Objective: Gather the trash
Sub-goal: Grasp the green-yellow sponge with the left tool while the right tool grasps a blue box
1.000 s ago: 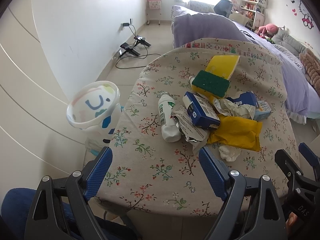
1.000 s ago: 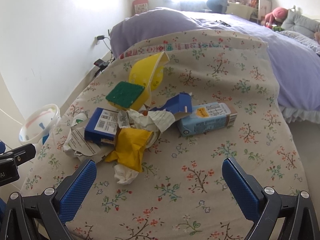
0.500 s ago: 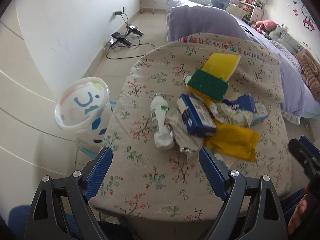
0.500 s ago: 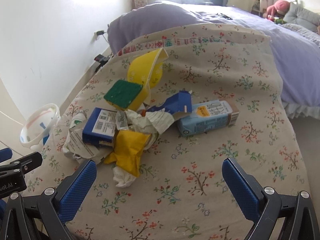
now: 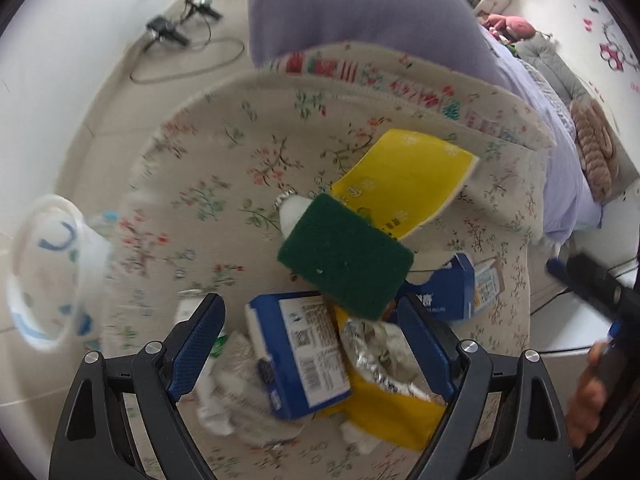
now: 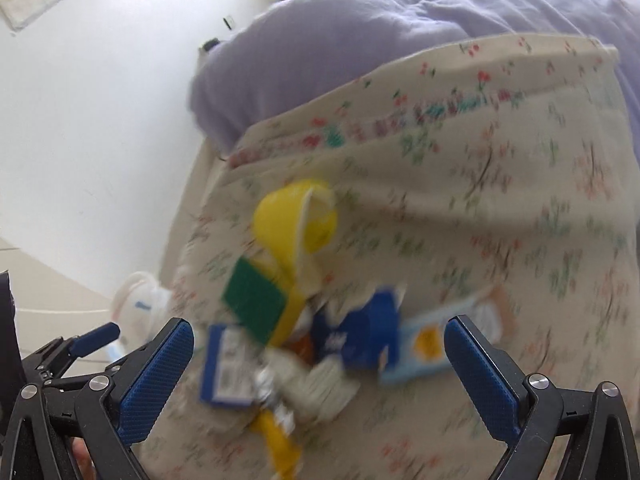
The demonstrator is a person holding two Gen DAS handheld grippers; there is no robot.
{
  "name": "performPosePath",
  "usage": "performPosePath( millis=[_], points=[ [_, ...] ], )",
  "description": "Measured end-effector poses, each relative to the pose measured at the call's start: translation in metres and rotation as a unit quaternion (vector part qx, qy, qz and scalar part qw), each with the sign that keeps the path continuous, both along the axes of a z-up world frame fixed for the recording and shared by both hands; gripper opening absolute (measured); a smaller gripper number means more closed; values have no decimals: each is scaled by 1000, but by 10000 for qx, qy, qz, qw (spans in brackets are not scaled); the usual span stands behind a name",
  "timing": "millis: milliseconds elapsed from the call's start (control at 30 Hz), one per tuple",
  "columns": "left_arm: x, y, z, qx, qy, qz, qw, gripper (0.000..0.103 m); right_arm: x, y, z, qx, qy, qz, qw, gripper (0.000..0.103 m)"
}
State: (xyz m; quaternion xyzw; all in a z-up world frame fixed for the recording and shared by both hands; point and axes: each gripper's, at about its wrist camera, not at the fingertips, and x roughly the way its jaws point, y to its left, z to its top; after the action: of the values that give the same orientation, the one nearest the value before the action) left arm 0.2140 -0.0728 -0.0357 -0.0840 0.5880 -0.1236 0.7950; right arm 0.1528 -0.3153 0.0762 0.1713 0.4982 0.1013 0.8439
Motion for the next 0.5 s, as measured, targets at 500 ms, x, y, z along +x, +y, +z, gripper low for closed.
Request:
performPosePath(
  millis=[500],
  points=[
    [31, -36, -38, -636, 417, 87, 9971, 90, 34, 7, -90, 82, 1272, 396, 9911, 79]
  ],
)
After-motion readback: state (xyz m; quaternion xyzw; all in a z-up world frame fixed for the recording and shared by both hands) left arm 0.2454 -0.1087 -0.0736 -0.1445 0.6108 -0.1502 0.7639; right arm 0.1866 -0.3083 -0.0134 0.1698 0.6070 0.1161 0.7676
